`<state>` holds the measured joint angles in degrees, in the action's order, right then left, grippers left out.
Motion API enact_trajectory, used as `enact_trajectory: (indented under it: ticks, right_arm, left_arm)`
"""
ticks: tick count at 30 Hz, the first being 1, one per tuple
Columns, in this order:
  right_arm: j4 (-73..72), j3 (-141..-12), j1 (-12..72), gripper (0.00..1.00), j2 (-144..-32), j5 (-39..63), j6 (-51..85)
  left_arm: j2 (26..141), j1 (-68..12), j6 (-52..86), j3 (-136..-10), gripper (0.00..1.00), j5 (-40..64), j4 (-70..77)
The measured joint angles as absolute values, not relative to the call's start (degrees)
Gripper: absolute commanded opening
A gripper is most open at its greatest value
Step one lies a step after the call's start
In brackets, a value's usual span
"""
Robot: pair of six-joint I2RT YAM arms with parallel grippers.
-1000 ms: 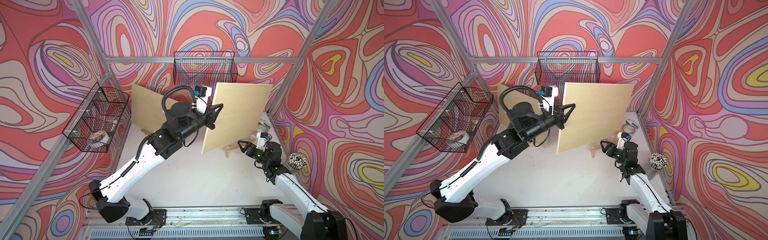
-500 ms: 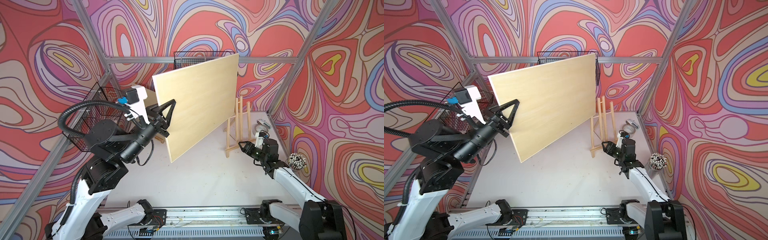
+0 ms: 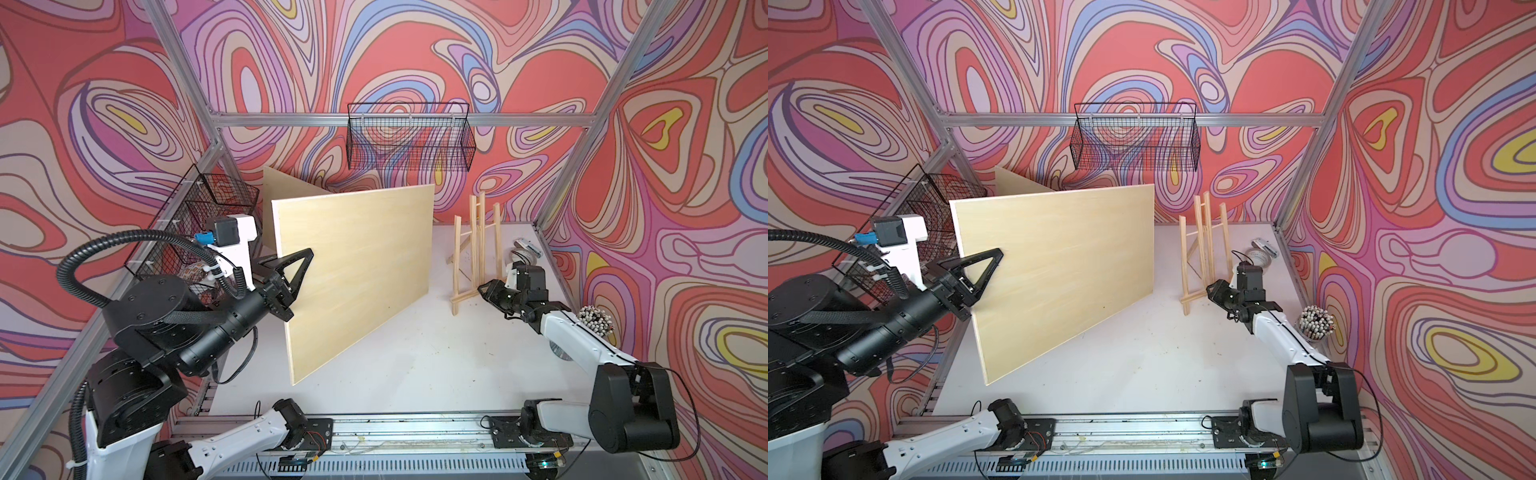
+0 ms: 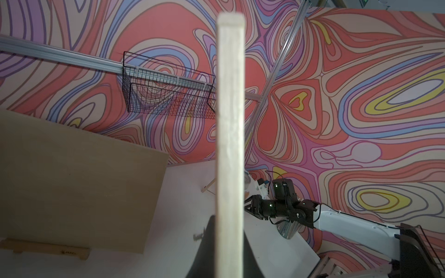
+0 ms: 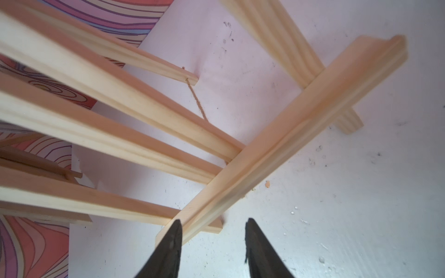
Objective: Disassemble the easel
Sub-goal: Move the easel to the center of the board.
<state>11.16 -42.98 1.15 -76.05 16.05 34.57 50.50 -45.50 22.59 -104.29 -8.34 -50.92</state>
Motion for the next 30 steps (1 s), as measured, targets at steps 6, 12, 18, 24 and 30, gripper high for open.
enact_trajectory:
  ticks: [6,12,18,24,30]
  right_arm:
    - [11.9,-46.1,1.1,0.45,-80.7,13.2,34.4]
    - [11.7,-49.4,1.1,0.46,-86.1,12.2,33.2]
    - [10.2,-53.4,1.1,0.47,-90.2,11.6,31.6]
    - [8.1,-59.6,1.1,0.48,-97.4,12.2,30.7]
    - [7.0,-66.4,1.1,0.49,-104.1,13.2,30.0]
  left_arm:
    - [52.7,-45.5,25.9,-107.1,0.00,-7.0,-58.9]
    - [55.7,-45.5,28.5,-107.2,0.00,-5.1,-63.7]
    - [57.9,-45.5,29.4,-107.2,0.00,-3.1,-66.9]
    - [57.3,-45.5,30.5,-106.1,0.00,-1.9,-67.3]
    - [57.2,-45.5,31.7,-102.8,0.00,-1.3,-66.0]
